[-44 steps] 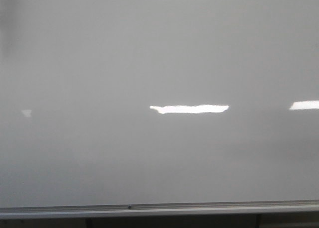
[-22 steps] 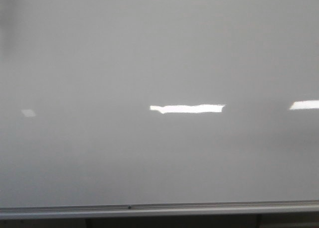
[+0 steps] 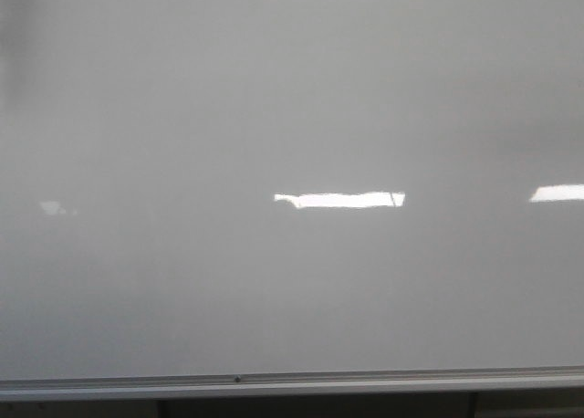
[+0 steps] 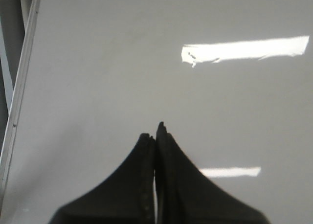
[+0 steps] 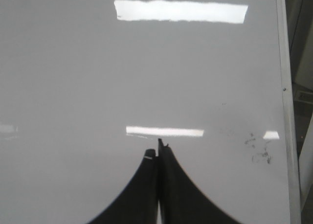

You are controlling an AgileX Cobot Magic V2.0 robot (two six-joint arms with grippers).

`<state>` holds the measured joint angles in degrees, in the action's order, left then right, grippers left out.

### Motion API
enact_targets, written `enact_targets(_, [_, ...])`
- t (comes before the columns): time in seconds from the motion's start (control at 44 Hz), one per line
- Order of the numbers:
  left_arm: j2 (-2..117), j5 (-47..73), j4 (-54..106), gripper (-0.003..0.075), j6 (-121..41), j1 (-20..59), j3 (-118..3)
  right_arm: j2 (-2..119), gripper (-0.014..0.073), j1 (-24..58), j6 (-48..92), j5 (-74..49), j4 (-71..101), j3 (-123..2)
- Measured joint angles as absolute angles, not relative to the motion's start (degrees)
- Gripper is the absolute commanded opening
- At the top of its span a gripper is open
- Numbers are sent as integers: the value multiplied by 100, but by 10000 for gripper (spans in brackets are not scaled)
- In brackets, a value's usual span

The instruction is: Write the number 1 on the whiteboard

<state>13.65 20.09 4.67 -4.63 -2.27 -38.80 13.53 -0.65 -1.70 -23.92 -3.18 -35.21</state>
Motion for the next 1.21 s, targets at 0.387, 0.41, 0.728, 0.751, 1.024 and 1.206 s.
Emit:
enact_targets(0.387, [2733, 3403, 467, -19, -463, -227, -4363, 2823, -67, -65, -170, -3454, 0, -3997])
enact_targets(0.41, [2789, 3449, 467, -19, -463, -227, -4363, 2888, -67, -65, -170, -3461, 0, -3984])
enact_targets(0.728, [3414, 3684, 467, -17, -463, -227, -4242, 3773, -62, -65, -170, -3467, -175, -3676])
enact_targets(0.751, [3451, 3692, 456, -16, -463, -227, -4242, 3822, -52, -65, -170, -3467, -201, -3676])
enact_targets(1.024, [3810, 3821, 216, 361, -463, -227, -4233, 4066, 489, -65, -170, -3467, -300, -3638])
enact_targets(1.206, [3984, 3780, 193, 583, -463, -227, -4233, 4066, 612, -65, -170, -3467, -313, -3638])
